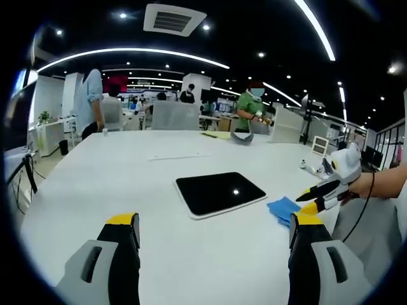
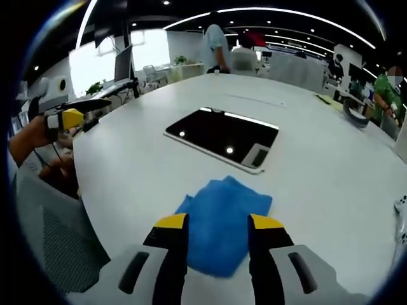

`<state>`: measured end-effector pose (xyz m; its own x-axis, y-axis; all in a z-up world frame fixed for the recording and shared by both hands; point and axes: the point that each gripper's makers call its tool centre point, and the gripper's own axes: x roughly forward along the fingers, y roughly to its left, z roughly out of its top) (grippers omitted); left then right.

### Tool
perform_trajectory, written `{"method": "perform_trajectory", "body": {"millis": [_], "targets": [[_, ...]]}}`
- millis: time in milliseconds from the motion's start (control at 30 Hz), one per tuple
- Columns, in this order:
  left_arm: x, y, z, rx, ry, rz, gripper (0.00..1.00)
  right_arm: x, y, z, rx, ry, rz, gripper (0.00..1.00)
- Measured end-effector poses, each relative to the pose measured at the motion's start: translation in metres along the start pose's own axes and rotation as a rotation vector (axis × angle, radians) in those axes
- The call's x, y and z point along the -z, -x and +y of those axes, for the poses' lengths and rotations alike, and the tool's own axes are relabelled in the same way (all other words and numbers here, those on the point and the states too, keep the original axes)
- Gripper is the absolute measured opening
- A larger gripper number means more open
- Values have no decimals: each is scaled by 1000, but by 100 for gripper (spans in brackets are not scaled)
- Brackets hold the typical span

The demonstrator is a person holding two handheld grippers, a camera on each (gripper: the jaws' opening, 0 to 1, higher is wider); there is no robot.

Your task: Wipe the mirror surface with the cleaning cloth until all visible marks leave the cleaned area.

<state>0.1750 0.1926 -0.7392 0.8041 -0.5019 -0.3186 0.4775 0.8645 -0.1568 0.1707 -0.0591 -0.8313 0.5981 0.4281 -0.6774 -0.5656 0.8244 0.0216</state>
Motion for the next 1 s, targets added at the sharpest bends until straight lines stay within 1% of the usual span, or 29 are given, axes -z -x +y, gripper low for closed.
{"method": "perform_trajectory", "body": {"millis": [167,433,733,1000], "targets": [[1,1,2,-7,3,0,99,3,-7,-1,-3,13,15,29],[1,3,4,-14,7,-2,99,6,-11,1,-15,33,33,23],[0,2,3,-9,3,-3,98,13,-14,2,-16,50,64,19],[-3,1,2,-5,-2,-6,98,14,-16,0,-10,66,66,16]]}}
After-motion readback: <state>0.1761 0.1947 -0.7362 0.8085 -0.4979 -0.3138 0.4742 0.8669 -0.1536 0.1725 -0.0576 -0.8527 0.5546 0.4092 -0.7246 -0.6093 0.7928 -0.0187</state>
